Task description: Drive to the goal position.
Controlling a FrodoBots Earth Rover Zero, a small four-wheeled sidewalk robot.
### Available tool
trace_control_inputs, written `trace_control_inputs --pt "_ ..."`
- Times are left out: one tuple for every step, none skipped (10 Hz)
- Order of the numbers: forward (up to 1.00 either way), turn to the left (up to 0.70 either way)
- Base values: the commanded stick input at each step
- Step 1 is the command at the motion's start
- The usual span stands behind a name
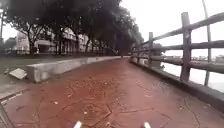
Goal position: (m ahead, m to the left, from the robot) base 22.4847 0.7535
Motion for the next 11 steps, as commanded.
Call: trace_control_inputs --pt "0.0 0.0" --pt "0.0 0.0" --pt "0.0 0.0" --pt "0.28 0.0" --pt "0.5 0.0" --pt "0.5 0.0" --pt "0.5 0.0" --pt "0.5 0.0" --pt "0.5 0.0" --pt "0.5 0.0" --pt "0.5 0.0"
